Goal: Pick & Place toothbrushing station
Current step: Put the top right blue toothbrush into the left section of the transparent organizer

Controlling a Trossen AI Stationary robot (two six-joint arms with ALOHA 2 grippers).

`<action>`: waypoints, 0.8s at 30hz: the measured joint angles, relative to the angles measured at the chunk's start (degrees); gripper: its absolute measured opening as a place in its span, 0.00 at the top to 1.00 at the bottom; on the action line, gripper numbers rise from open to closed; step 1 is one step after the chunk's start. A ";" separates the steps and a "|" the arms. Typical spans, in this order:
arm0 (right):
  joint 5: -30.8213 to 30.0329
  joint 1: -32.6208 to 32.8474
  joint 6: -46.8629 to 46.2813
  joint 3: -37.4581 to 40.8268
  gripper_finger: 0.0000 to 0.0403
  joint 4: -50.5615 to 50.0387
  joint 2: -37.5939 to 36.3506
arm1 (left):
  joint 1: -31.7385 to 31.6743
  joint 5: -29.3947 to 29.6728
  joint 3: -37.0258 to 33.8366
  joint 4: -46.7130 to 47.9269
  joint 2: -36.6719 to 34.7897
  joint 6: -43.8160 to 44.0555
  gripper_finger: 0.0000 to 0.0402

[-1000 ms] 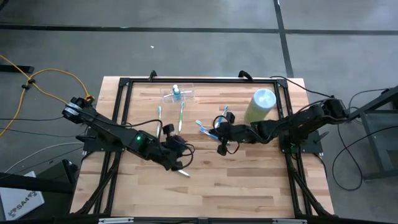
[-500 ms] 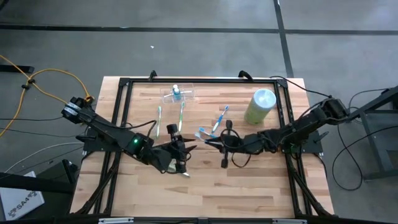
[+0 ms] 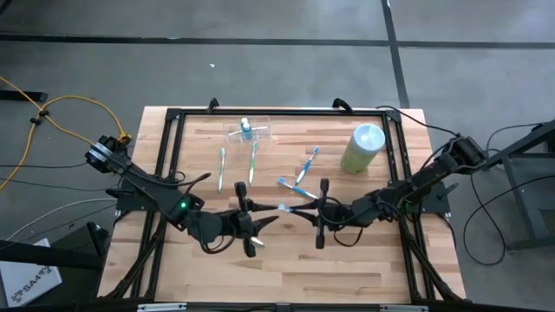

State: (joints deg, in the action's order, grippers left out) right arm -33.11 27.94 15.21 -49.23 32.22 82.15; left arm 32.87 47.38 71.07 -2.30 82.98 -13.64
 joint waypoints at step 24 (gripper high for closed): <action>1.10 1.60 2.98 0.00 0.99 -0.35 0.00 | -5.27 -16.61 0.00 0.97 -0.66 9.37 0.75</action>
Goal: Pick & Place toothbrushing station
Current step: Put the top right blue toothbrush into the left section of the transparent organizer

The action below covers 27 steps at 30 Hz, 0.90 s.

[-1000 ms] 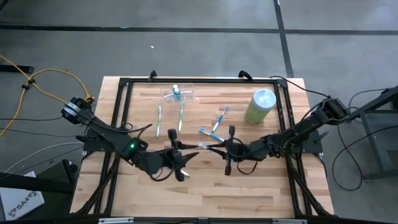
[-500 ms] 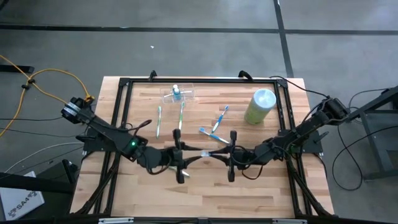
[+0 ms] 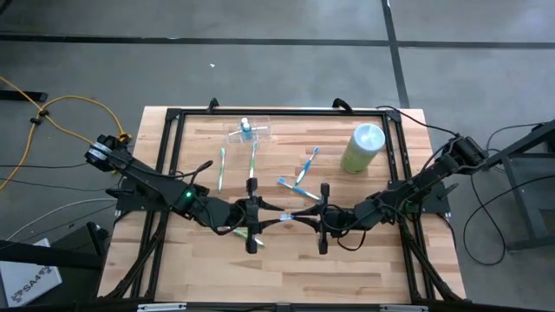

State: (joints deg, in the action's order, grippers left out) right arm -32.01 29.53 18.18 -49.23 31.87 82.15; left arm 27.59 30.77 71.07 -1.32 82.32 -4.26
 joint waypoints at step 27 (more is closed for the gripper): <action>1.10 -1.06 -1.63 0.02 0.99 0.40 1.84 | -0.52 -4.40 0.00 -2.84 0.00 -1.30 0.75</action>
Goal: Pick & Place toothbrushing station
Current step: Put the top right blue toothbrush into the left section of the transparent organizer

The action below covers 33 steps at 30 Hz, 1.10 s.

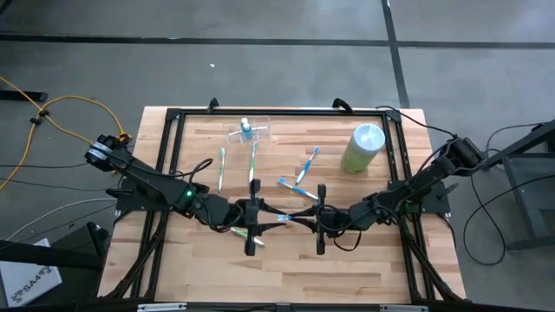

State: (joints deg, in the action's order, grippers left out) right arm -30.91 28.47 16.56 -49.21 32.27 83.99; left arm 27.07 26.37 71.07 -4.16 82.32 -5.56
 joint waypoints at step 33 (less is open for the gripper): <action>1.20 -0.17 0.42 0.00 0.99 1.88 -0.09 | -3.10 -5.57 0.00 0.02 0.04 2.42 0.76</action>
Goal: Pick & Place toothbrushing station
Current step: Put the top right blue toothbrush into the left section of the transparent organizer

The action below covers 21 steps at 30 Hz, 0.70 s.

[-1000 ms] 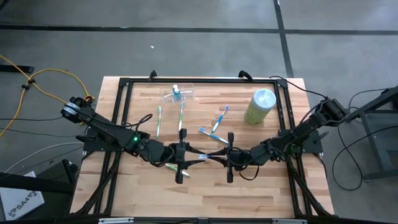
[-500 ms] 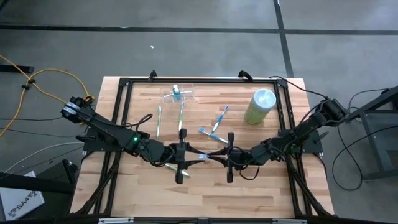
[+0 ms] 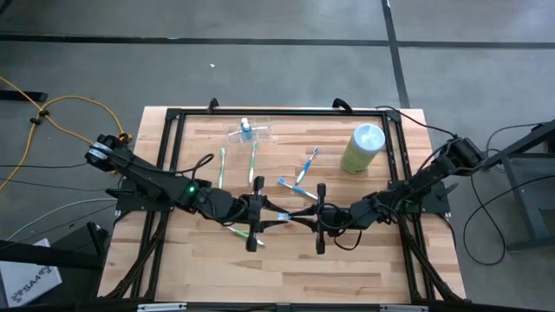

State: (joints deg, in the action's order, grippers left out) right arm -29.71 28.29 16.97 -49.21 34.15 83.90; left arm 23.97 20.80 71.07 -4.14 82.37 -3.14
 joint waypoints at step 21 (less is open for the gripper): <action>-0.39 0.03 -0.43 0.00 0.96 -0.60 0.00 | -0.07 -0.47 0.02 0.05 0.02 -3.08 0.99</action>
State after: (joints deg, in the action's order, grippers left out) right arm -30.10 28.33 16.54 -49.21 33.55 83.90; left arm 23.90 20.34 71.09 -4.10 82.39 -6.22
